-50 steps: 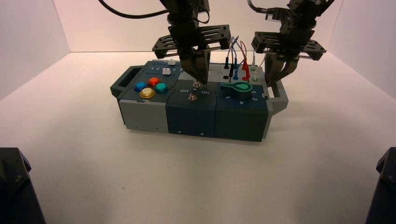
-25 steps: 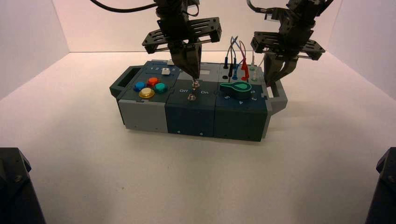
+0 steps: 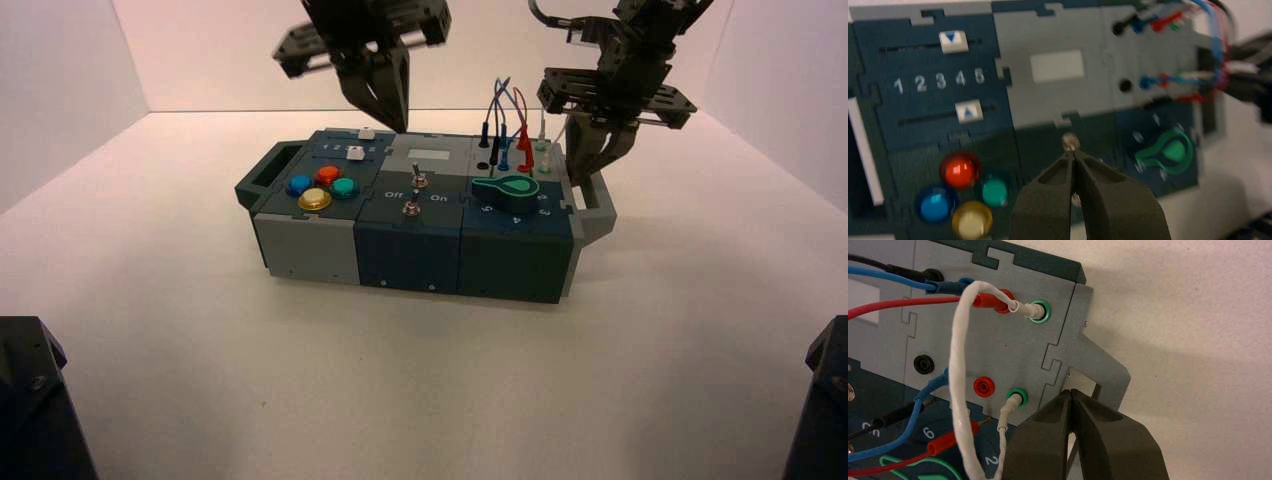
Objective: Flip the top switch off with the left gripper.
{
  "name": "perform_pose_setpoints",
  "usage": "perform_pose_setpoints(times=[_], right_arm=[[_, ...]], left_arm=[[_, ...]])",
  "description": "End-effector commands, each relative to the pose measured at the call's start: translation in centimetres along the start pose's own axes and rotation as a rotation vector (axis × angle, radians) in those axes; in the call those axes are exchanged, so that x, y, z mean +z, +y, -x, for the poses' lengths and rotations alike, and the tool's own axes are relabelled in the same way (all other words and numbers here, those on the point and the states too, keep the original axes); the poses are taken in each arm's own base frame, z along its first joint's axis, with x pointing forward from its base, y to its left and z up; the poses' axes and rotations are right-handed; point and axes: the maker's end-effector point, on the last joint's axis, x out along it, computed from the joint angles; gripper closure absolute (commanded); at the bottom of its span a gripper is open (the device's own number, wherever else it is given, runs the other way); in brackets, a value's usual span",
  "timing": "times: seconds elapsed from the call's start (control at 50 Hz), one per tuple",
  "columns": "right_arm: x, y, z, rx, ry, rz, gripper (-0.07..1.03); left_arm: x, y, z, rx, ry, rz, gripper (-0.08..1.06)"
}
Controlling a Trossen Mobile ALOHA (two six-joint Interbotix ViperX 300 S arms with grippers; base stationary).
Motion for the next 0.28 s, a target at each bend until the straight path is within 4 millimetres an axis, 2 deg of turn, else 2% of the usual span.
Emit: perform_pose_setpoints(times=[0.02,0.28], right_arm=[[-1.28,-0.3,-1.21,-0.019,0.036,0.04,0.99],[-0.8,-0.05,-0.6,-0.015,0.008,0.044,0.99]], left_arm=[[0.39,-0.06,1.83,-0.006,-0.04,-0.025,1.01],[-0.34,0.6,1.33,0.028,-0.005,-0.053,1.01]])
